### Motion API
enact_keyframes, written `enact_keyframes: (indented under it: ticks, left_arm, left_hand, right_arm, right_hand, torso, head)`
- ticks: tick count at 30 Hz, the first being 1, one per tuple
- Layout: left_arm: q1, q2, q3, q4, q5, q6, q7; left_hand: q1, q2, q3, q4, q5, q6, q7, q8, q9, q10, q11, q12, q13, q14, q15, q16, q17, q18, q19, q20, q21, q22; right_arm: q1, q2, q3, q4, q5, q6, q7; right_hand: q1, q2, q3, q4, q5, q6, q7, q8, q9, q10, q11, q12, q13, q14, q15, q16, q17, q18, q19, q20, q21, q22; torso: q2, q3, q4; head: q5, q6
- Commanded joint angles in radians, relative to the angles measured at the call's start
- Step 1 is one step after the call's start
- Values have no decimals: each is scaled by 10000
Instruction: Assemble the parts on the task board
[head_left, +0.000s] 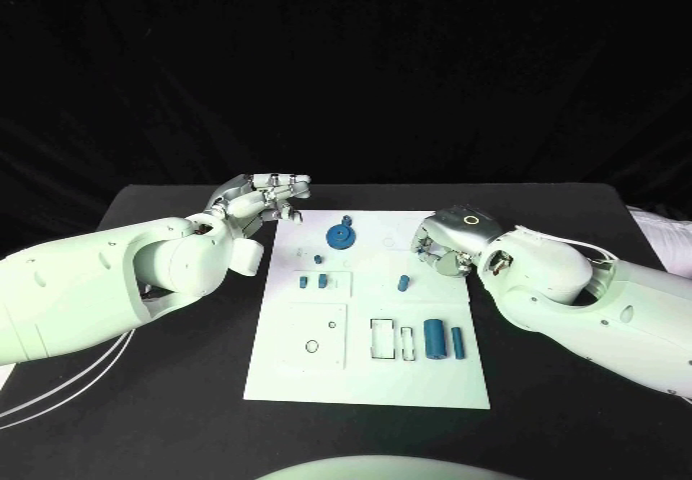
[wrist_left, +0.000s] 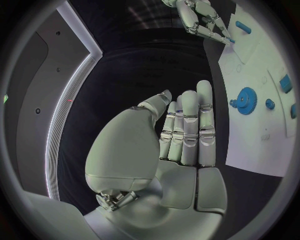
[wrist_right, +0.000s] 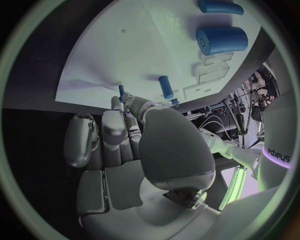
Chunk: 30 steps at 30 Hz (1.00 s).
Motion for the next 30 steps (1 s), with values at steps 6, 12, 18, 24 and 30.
enact_keyframes:
  ticks: [6, 12, 18, 24, 30]
  left_arm:
    - [-2, -3, 2, -12, 6, 67, 96]
    - [-2, -4, 2, -24, 6, 79, 98]
    - [-2, 4, 1, -21, 6, 90, 106]
    - [-3, 14, 1, -47, 6, 91, 115]
    - [-4, 45, 2, -53, 5, 100, 116]
  left_hand:
    - [-3, 66, -60, 2, 38, -81, 24, 7, -16, -97, 10, 71, 14, -56, 21, 52, -18, 100, 84, 3, -46, -19]
    - [-8, 79, -71, 4, 40, -92, 27, 19, -16, -151, 20, 88, 20, -69, 30, 57, -26, 98, 85, 9, -63, -29]
    - [-5, 75, -79, -2, 40, -110, 31, 19, -18, -185, 24, 98, 22, -77, 33, 60, -30, 98, 86, 12, -73, -35]
    - [-5, 75, -79, -2, 40, -110, 31, 19, -18, -185, 24, 98, 22, -77, 33, 60, -30, 98, 86, 12, -73, -35]
    - [3, 81, -80, -8, 43, -118, 34, 23, -19, -205, 27, 109, 25, -83, 35, 62, -33, 98, 86, 14, -81, -39]
  right_arm:
    - [-9, -343, 107, 652, 555, -413, 28]
    - [-12, -418, 155, 1251, 825, -387, 100]
    - [-98, -222, 168, 1767, 936, -476, 270]
    - [-317, 243, 171, 1965, 995, -585, 546]
    - [-750, 846, 170, 1805, 1172, -475, 788]
  right_hand:
    - [-117, -36, 79, -11, 10, -6, 62, -39, 9, 142, -90, -37, 10, 286, -45, 58, -16, -11, 64, 2, 45, 16]
    - [-148, -53, 91, -20, -5, -2, 76, -42, 15, 148, -80, -48, 6, 287, -39, 70, -14, -12, 65, 3, 49, 22]
    - [-146, -70, 117, -54, -6, -8, 89, -51, 19, 147, -74, -62, 2, 288, -34, 85, -7, -14, 71, 2, 60, 38]
    - [-143, -99, 150, -110, 22, -1, 104, -55, 28, 162, -66, -74, -1, 296, -27, 132, 27, -19, 86, 0, 84, 75]
    - [-149, -120, 178, -153, 43, -19, 128, -71, 30, 151, -49, -97, -9, 300, -18, 153, 32, -18, 84, -3, 88, 76]
  torso:
    - [1, 1, -16]
    - [-5, 3, -13]
    - [2, -8, 6]
    - [-2, 11, -25]
    - [7, -25, 14]
  head:
    - [11, -4]
    - [37, -14]
    - [175, -61]
    - [616, -197]
    - [1008, -369]
